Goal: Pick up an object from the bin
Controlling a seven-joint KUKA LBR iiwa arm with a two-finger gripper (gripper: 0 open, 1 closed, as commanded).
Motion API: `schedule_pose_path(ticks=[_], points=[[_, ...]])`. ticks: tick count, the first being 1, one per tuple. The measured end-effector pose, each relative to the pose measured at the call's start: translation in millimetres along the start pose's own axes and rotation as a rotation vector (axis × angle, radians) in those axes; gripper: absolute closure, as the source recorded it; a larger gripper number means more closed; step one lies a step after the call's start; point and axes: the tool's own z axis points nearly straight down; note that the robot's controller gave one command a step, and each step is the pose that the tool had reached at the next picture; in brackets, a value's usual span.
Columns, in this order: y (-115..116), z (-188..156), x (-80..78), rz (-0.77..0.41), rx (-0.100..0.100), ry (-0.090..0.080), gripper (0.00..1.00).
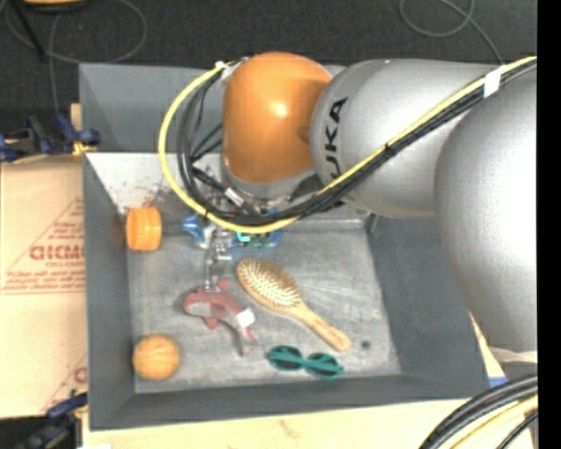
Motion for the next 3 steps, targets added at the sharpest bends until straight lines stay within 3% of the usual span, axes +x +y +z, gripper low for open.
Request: schedule_pose_path(ticks=[1,3], points=[[-0.7,-5.0,-1.9,0.003,-0.001,-0.008,0.00],[-85.1,98.6,16.7,-0.030,0.003,-0.008,0.00]])
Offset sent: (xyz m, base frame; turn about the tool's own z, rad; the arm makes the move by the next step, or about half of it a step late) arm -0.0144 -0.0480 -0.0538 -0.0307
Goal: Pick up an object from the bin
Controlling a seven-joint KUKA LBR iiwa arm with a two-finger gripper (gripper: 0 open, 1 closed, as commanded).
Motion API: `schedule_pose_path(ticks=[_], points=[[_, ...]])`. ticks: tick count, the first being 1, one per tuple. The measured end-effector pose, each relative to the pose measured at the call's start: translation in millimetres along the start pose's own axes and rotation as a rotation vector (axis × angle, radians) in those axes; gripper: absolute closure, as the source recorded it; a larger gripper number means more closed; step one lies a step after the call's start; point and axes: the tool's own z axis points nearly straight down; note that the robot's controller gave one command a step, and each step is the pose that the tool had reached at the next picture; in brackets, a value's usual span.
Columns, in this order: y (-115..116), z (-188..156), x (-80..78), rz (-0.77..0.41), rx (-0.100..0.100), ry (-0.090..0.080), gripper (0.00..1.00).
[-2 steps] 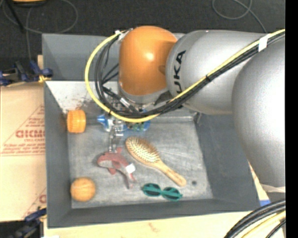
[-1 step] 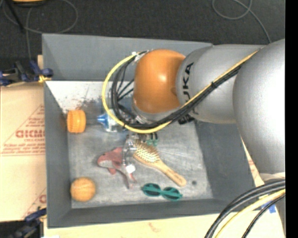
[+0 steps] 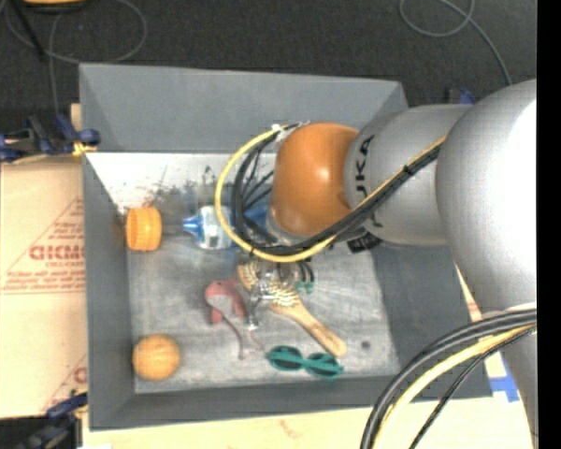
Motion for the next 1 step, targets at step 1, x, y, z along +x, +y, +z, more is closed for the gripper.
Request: schedule_pose_path(ticks=[1], points=[[43.4,-22.7,5.6,0.017,-0.003,0.001,0.00]])
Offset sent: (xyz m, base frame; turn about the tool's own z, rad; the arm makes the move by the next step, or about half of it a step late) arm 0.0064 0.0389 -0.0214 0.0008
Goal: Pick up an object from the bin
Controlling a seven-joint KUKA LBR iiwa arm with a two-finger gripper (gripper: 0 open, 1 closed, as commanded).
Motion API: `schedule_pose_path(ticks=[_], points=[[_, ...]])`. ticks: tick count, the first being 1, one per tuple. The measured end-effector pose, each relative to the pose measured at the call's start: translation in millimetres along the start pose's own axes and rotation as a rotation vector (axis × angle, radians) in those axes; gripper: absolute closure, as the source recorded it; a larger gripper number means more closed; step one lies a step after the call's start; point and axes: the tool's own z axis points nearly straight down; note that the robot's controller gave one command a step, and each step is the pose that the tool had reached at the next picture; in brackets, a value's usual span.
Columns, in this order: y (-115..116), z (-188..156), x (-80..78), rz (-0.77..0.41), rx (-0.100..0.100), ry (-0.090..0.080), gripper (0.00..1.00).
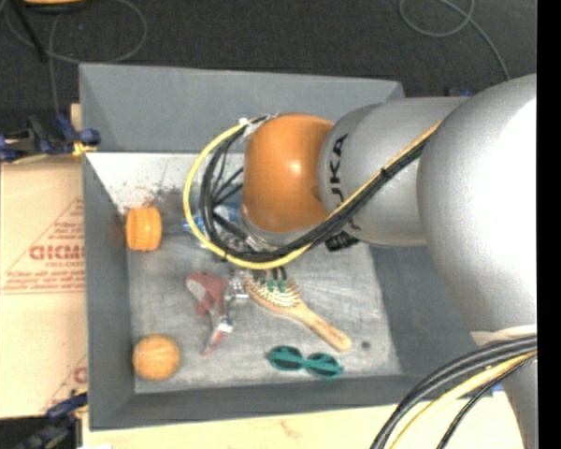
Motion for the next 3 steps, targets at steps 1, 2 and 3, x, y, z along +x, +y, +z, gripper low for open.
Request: schedule_pose_path(ticks=[1,2,3], points=[[-1.8,36.0,-12.6,-0.014,0.000,0.000,0.00],[17.8,39.0,-22.3,0.041,-0.002,-0.001,1.00],[17.7,39.0,-22.3,0.041,-0.002,-0.001,1.00]])
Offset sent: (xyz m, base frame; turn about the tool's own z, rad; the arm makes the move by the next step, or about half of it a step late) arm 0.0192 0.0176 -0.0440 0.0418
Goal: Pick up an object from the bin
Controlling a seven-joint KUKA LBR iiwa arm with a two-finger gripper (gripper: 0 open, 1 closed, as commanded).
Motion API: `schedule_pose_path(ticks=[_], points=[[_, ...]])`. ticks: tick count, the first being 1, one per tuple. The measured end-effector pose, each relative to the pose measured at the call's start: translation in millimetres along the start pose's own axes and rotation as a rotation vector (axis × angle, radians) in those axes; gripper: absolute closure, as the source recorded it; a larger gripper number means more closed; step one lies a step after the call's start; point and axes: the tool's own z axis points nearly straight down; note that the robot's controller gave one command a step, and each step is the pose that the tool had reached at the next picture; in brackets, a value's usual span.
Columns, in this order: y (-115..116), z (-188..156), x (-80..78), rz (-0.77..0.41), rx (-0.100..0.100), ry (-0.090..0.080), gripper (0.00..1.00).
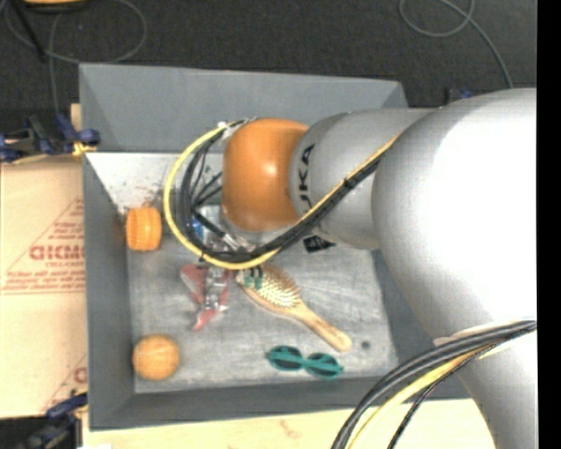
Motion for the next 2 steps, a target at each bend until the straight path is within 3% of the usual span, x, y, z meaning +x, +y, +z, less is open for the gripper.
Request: schedule_pose_path(ticks=[2], points=[[-1.0,-21.3,3.2,0.000,0.002,0.008,1.00]])
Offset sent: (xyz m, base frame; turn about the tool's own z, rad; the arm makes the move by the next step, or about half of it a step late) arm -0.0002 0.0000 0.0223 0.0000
